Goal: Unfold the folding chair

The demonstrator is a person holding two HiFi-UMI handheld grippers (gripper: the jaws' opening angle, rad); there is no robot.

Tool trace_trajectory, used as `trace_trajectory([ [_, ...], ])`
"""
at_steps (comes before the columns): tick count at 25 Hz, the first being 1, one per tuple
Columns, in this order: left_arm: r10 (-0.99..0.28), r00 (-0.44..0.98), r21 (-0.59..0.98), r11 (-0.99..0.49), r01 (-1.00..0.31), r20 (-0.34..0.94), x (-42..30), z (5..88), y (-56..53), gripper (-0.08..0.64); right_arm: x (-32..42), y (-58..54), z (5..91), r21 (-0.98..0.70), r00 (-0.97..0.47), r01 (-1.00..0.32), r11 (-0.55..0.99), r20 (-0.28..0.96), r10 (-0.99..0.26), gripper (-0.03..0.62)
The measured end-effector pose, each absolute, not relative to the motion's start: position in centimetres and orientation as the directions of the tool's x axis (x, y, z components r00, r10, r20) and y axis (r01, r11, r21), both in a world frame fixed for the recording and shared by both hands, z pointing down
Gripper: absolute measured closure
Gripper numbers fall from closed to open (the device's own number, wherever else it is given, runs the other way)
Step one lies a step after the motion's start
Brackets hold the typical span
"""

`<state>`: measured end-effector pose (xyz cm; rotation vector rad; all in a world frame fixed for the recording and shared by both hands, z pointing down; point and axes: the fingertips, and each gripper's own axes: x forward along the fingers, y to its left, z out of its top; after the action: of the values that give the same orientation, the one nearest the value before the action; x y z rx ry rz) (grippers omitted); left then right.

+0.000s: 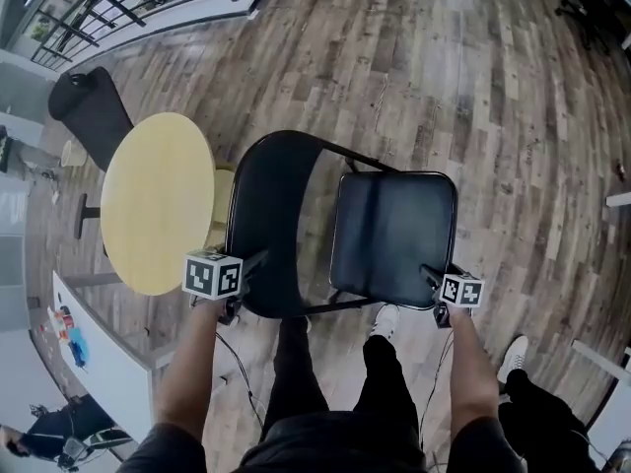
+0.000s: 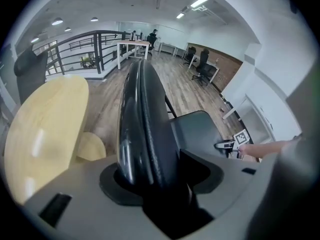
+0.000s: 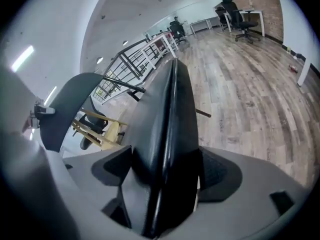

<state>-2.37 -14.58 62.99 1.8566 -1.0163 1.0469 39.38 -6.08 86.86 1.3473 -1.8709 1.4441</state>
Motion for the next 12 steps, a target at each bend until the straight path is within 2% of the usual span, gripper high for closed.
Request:
trace_trajectory([
  [12,-0.296,0.358,0.218,-0.416,-0.883,0.885,6.6,67.8,-14.5,0.342,49.2,-5.4,97.7,-0.674,-0.583,-0.738,-0.039,0.666,-0.465,0.184],
])
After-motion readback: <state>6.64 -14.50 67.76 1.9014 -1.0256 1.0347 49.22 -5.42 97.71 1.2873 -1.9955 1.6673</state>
